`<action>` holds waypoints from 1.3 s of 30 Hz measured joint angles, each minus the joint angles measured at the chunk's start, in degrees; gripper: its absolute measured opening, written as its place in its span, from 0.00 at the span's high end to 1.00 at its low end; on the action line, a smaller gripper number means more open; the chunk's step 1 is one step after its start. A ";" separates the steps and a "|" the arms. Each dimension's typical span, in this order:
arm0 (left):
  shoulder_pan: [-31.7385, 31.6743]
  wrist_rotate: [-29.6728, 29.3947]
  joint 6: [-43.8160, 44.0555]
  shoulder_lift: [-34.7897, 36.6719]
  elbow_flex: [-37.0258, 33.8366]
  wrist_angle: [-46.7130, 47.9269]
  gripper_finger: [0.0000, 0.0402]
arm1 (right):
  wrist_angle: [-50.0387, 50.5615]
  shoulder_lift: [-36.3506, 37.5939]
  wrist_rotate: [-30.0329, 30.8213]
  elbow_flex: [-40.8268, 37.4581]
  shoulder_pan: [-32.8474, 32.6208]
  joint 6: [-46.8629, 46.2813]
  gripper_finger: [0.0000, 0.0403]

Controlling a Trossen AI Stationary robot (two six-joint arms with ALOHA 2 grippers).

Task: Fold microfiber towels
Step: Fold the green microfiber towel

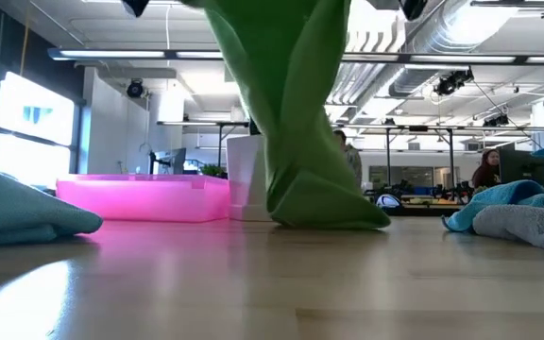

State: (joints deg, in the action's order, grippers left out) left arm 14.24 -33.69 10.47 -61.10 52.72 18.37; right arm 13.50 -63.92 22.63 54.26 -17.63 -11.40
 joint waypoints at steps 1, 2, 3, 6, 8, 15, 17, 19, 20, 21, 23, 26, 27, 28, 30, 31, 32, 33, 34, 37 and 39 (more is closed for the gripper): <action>0.00 0.02 -0.65 0.00 0.75 0.17 1.00 | 5.01 -0.70 1.22 2.35 0.00 0.22 1.00; -0.01 0.47 -1.32 -0.11 1.55 0.86 1.00 | 9.15 -1.71 2.56 4.56 0.02 0.30 1.00; -0.02 1.30 -2.13 -0.57 2.57 1.73 1.00 | 12.51 -2.82 3.94 7.01 0.07 0.15 1.00; -0.02 3.00 -4.51 -3.12 6.87 6.54 1.00 | 22.28 -5.54 5.94 13.05 0.09 -0.07 1.00; 0.00 2.34 -5.90 -4.87 10.94 12.67 1.00 | 25.65 -7.06 6.31 16.85 0.08 -0.01 1.00; -0.02 -10.64 -12.49 -10.89 25.56 27.40 1.00 | 34.20 -11.02 12.18 29.65 0.07 5.15 1.00; 0.02 -16.60 -15.47 -12.30 28.56 27.46 1.00 | 36.21 -11.85 16.64 32.23 -0.07 6.79 1.00; 0.02 -20.72 -18.24 -12.70 29.81 28.33 1.00 | 37.79 -12.81 20.06 34.17 -0.09 7.35 1.00; 0.02 -21.35 -18.38 -12.82 30.36 28.55 1.00 | 38.51 -13.04 20.25 34.82 -0.07 6.79 1.00; 0.08 -20.70 -17.21 -13.17 30.93 28.15 1.00 | 39.55 -13.16 18.78 35.11 -0.05 5.56 1.00; 0.11 -11.99 -12.84 -13.42 31.51 29.13 1.00 | 39.65 -13.40 9.61 35.44 0.14 3.16 1.00; 0.52 7.76 -11.28 -13.49 31.92 29.66 1.00 | 40.71 -13.79 -5.73 35.41 0.11 3.94 1.00; 0.59 10.26 -12.93 -13.49 31.94 29.80 1.00 | 40.63 -13.88 -6.98 35.41 0.04 5.73 1.00; 0.63 9.42 -14.65 -13.50 31.92 29.96 1.00 | 40.73 -13.96 -5.11 35.41 0.00 7.39 1.00; 0.95 -1.42 -16.57 -13.57 31.90 30.03 1.00 | 40.43 -13.98 7.53 35.41 -0.16 8.76 1.00; 1.25 -8.94 -16.97 -13.56 31.90 30.01 1.00 | 40.41 -13.98 15.52 35.41 -0.39 8.73 1.00; 1.44 -16.64 -17.03 -13.55 31.90 30.02 1.00 | 40.61 -13.96 23.03 35.41 -0.38 8.25 1.00; 1.49 -22.54 -16.45 -13.52 31.90 30.03 1.00 | 40.77 -13.93 27.88 35.41 -0.37 7.00 1.00; 1.50 -25.69 -15.36 -13.48 31.90 30.00 1.00 | 40.74 -13.87 28.99 35.41 -0.37 5.75 1.00; 2.71 -16.93 -12.44 -13.46 31.92 30.03 1.00 | 40.65 -13.64 11.91 35.41 -0.40 3.21 1.00; 3.37 -2.49 -13.04 -13.43 31.92 30.09 1.00 | 40.68 -13.61 -4.83 35.41 -0.37 3.75 1.00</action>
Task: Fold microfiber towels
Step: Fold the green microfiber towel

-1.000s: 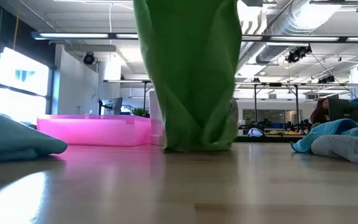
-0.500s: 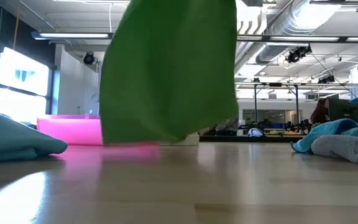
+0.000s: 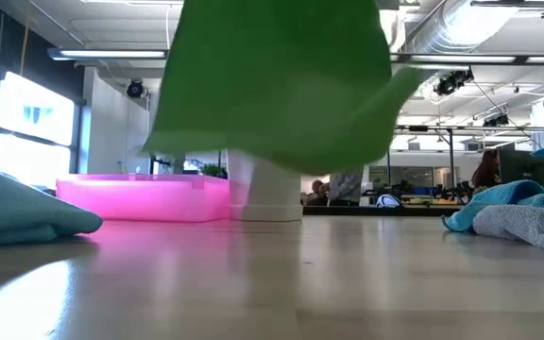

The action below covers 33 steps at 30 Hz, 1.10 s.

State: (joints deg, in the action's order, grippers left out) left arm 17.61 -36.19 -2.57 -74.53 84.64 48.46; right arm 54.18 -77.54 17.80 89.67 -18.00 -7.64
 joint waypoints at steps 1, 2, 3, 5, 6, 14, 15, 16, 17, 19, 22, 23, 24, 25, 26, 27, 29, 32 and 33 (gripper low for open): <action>0.04 6.06 -1.64 0.04 0.00 -0.01 1.00 | 0.03 0.00 -6.38 0.00 0.00 2.09 1.00; 0.07 10.08 -3.64 0.07 0.00 -0.07 1.00 | 0.01 0.00 -9.59 0.00 -0.05 4.71 1.00; 0.12 10.76 -5.30 0.07 0.00 -0.12 1.00 | -0.09 0.00 -9.51 0.00 -0.20 6.86 1.00; 0.44 3.20 -6.49 0.07 0.00 -0.24 1.00 | -0.68 0.00 1.11 0.00 -0.76 9.45 1.00; 0.63 -4.17 -6.60 0.07 -0.02 -0.24 1.00 | -0.95 0.00 10.20 0.00 -0.99 9.93 1.00; 2.15 -1.88 -1.38 0.15 -0.01 0.03 1.00 | -0.81 -0.59 -7.43 -0.04 -0.46 1.27 1.00; 2.21 6.00 -3.35 0.05 -0.07 0.11 1.00 | -0.81 -0.59 -12.94 -0.04 -0.58 3.11 1.00; 2.29 10.77 -5.65 0.05 -0.09 0.10 1.00 | -0.81 -0.56 -14.51 -0.04 -0.82 5.25 1.00; 2.29 11.95 -7.40 0.06 -0.07 -0.15 1.00 | -0.93 -0.53 -11.55 -0.04 -1.25 7.18 1.00; 2.19 3.74 -8.82 -0.22 -0.04 -1.10 1.00 | -1.36 -0.18 5.35 -0.09 -2.18 9.21 1.00; 2.01 -20.44 -6.81 -0.34 -0.07 -1.09 1.00 | -0.89 0.17 31.81 -0.03 -2.41 6.82 1.00; 2.01 -25.37 -5.44 -0.16 -0.03 -1.01 1.00 | -0.08 0.16 32.87 -0.02 -2.16 5.94 1.00; 2.01 -26.84 -4.83 -0.07 0.05 -0.83 1.00 | 0.52 0.07 30.48 -0.03 -1.86 5.20 1.00; 2.05 -26.14 -4.93 -0.07 0.07 -0.65 1.00 | 1.05 0.00 26.57 -0.04 -1.59 5.02 1.00; 2.12 -23.93 -5.77 -0.18 0.04 -0.23 1.00 | 1.52 -0.04 22.17 -0.07 -1.51 5.03 1.00; 2.37 -21.56 -6.66 -0.33 -0.01 0.04 1.00 | 1.67 -0.04 18.56 -0.07 -1.55 5.07 1.00; 2.95 -18.78 -8.22 -0.38 -0.08 0.26 1.00 | 1.48 -0.19 14.79 -0.07 -1.64 5.02 1.00; 3.39 -19.95 -11.00 -0.27 -0.07 0.22 1.00 | 1.85 -0.48 16.22 -0.07 -1.53 6.32 1.00; 3.47 -20.65 -12.38 -0.31 -0.07 0.22 1.00 | 2.01 -0.48 17.72 -0.07 -1.51 7.13 1.00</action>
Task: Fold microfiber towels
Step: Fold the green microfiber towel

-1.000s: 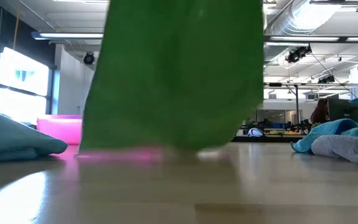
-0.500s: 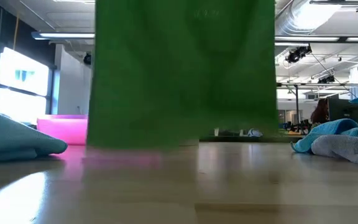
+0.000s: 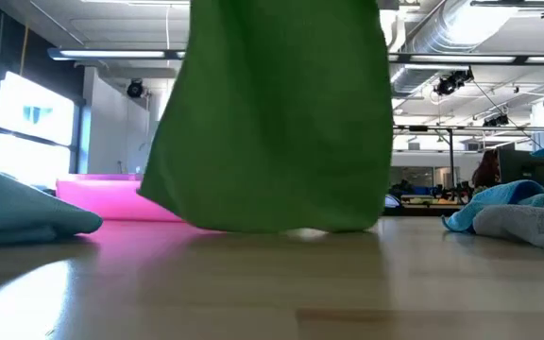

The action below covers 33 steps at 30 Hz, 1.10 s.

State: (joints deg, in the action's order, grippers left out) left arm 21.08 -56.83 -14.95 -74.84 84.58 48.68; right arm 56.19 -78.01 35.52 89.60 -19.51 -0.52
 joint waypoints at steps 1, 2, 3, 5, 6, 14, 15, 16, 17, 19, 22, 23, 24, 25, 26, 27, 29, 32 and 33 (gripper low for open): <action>-0.02 -0.69 -1.43 -0.15 0.00 -0.04 1.00 | 0.07 0.06 1.71 0.00 0.00 1.32 1.00; -0.08 -1.56 -2.94 -0.29 0.00 -0.02 1.00 | 0.21 0.06 3.47 0.00 0.00 2.82 1.00; -0.09 -2.78 -4.37 -0.36 0.00 0.01 1.00 | 0.37 0.06 5.36 0.00 0.05 4.52 1.00; -0.21 -6.28 -6.65 -0.39 0.00 -0.01 1.00 | 0.17 0.05 8.77 0.00 0.30 7.96 1.00; -0.47 -8.00 -7.73 -0.36 0.00 -0.03 1.00 | 0.07 0.06 9.96 0.00 0.47 9.21 1.00; -4.25 -15.81 -15.08 -0.34 0.00 -0.85 1.00 | -2.25 0.06 18.78 0.00 3.54 20.01 1.00; -4.72 -17.05 -15.46 -0.34 0.00 -1.11 1.00 | -3.16 0.06 20.18 0.00 3.98 21.26 1.00; -5.13 -17.67 -15.50 -0.34 0.00 -1.28 1.00 | -4.02 0.06 21.48 0.00 4.27 22.04 1.00; -5.45 -17.70 -15.18 -0.34 0.02 -1.42 1.00 | -4.67 0.06 22.19 0.00 4.44 22.01 1.00; -5.62 -16.74 -12.74 -0.34 0.00 -1.38 1.00 | -4.99 0.06 21.91 0.00 4.47 20.83 1.00; -4.27 -12.45 -5.57 -0.30 -0.39 -0.97 1.00 | -2.46 0.06 16.62 0.00 3.23 13.06 1.00; -3.55 -9.04 -1.67 -0.30 -0.57 0.20 1.00 | -0.88 0.06 14.08 0.00 2.77 7.94 1.00; -2.86 -4.10 3.14 -0.30 -0.85 1.47 1.00 | 1.01 -0.04 10.73 0.00 2.33 2.07 1.00; -2.13 1.86 8.19 -0.30 -1.28 2.64 1.00 | 2.99 -0.22 6.76 -0.15 1.81 -3.93 1.00; -1.46 8.18 12.88 -0.30 -1.90 3.60 1.00 | 4.97 -0.36 1.92 -0.55 1.26 -9.80 1.00; -0.86 14.42 17.24 -0.38 -2.72 4.18 1.00 | 6.75 -0.73 -3.00 -1.23 0.55 -14.78 1.00; 0.40 23.14 24.37 -1.68 -5.08 3.52 1.00 | 7.57 -1.62 -11.83 -3.48 -1.28 -21.53 1.00; 3.06 27.28 30.09 -4.93 -9.56 1.66 1.00 | 5.03 -3.51 -19.95 -8.08 -4.81 -25.18 1.00; 3.83 27.89 31.28 -6.21 -10.72 0.29 1.00 | 3.56 -4.16 -21.51 -9.71 -5.92 -25.50 1.00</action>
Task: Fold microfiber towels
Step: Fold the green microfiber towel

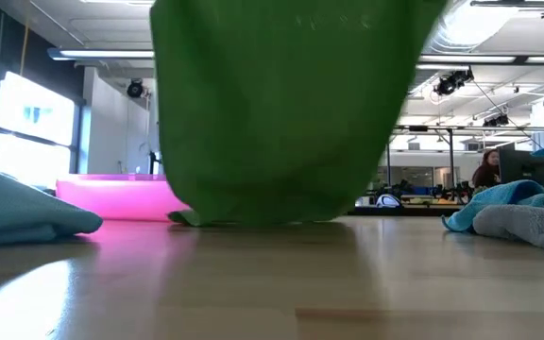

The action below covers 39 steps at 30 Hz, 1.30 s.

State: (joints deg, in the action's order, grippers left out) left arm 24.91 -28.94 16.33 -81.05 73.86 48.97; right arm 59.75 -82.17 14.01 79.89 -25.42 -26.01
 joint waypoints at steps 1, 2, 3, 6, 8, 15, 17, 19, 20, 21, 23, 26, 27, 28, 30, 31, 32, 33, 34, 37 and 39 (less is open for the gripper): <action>0.76 0.61 1.23 -1.33 -0.97 -0.59 1.00 | -1.12 -0.82 -1.30 -1.55 -0.96 -0.12 1.00; 1.47 1.30 2.55 -3.00 -1.73 -1.27 1.00 | -2.93 -1.70 -2.41 -2.94 -1.73 -0.10 1.00; 2.06 2.39 3.81 -4.88 -2.16 -2.18 1.00 | -4.76 -2.59 -3.63 -4.12 -2.46 -0.13 1.00; 3.56 5.12 5.50 -10.07 -2.39 -5.13 1.00 | -8.61 -4.88 -6.10 -6.34 -4.19 -0.60 1.00; 4.47 8.46 5.17 -12.70 -2.31 -8.78 1.00 | -10.41 -6.28 -8.20 -6.77 -4.83 -1.68 1.00; 3.97 19.71 4.08 -15.88 -2.33 -14.84 1.00 | -11.68 -10.50 -15.77 -6.79 -5.12 -2.38 1.00; 3.22 21.34 4.88 -15.68 -2.27 -16.21 1.00 | -11.34 -11.20 -17.14 -6.81 -5.08 -2.23 1.00; 2.57 25.56 5.64 -15.34 -2.38 -17.22 1.00 | -11.69 -11.41 -18.66 -6.81 -5.14 -2.16 1.00; 2.27 28.42 5.86 -15.11 -2.37 -18.32 1.00 | -11.63 -11.43 -19.36 -6.81 -5.14 -2.16 1.00; 1.80 31.29 6.01 -14.88 -2.27 -19.62 1.00 | -11.92 -11.40 -19.85 -6.81 -5.14 -2.12 1.00; 1.05 35.67 6.01 -14.50 -2.27 -20.69 1.00 | -12.05 -11.10 -20.08 -6.81 -5.12 -1.28 1.00; -0.23 37.25 6.01 -14.52 -2.27 -20.53 1.00 | -12.18 -10.33 -18.70 -6.81 -5.12 2.07 1.00; -0.69 37.24 5.99 -14.52 -2.27 -20.12 1.00 | -12.35 -10.32 -17.29 -6.81 -5.01 3.12 1.00; -1.19 37.23 5.89 -14.52 -2.27 -19.30 1.00 | -12.37 -10.32 -15.85 -6.81 -4.79 3.95 1.00; -2.25 36.76 5.55 -14.56 -2.27 -16.90 1.00 | -12.46 -10.41 -13.94 -6.92 -3.98 4.67 1.00; -2.67 35.90 5.58 -14.56 -2.29 -15.54 1.00 | -12.70 -10.53 -13.64 -7.25 -3.31 5.15 1.00; -3.15 34.60 5.58 -14.58 -2.29 -13.86 1.00 | -12.60 -10.66 -13.50 -7.90 -2.69 5.51 1.00; -3.59 32.99 5.58 -14.56 -2.29 -11.95 1.00 | -12.46 -10.75 -13.42 -8.74 -2.08 6.09 1.00; -4.03 31.22 5.58 -14.59 -2.29 -10.07 1.00 | -12.57 -10.75 -13.31 -9.67 -1.36 6.83 1.00; -5.50 25.51 5.59 -14.61 -2.31 -5.47 1.00 | -13.39 -10.75 -13.09 -12.32 0.92 9.16 1.00; -6.36 21.79 5.58 -14.61 -2.31 -3.75 1.00 | -13.53 -10.75 -11.69 -13.62 2.58 10.56 1.00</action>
State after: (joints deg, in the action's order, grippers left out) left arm 18.55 -7.15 21.91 -95.66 71.55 45.22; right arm 46.22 -92.92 2.32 66.27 -22.85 -15.45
